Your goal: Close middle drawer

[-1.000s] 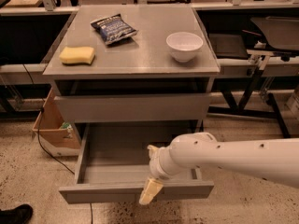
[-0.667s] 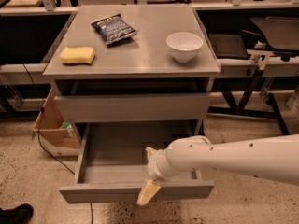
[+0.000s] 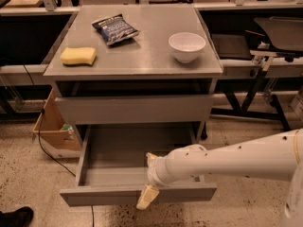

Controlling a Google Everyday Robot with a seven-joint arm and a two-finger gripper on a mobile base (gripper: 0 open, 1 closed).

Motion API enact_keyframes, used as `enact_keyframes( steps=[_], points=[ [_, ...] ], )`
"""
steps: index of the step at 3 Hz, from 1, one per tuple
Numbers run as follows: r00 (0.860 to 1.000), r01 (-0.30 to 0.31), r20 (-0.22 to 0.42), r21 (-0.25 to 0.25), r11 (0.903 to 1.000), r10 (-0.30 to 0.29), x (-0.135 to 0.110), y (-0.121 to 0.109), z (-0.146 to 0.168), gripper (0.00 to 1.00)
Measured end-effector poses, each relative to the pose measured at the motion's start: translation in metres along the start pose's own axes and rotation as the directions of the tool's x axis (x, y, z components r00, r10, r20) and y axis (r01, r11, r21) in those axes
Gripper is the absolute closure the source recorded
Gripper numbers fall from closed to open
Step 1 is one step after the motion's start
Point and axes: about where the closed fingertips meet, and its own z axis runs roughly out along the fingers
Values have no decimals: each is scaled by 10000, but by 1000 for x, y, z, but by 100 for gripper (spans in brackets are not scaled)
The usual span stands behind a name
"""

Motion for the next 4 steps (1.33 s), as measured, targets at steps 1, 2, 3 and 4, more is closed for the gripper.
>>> enact_keyframes(
  steps=[1,2,3,4],
  points=[
    [10000,-83,25,78,9999,83,5,1,9,16],
    [9999,-122,103,315,9994,119,5,6,-1,40],
    [9998,-95,152,587,9982,86,2,18,-24,63],
    [9995,-150,289,453,9989,137,0,31,-24,86]
  ],
)
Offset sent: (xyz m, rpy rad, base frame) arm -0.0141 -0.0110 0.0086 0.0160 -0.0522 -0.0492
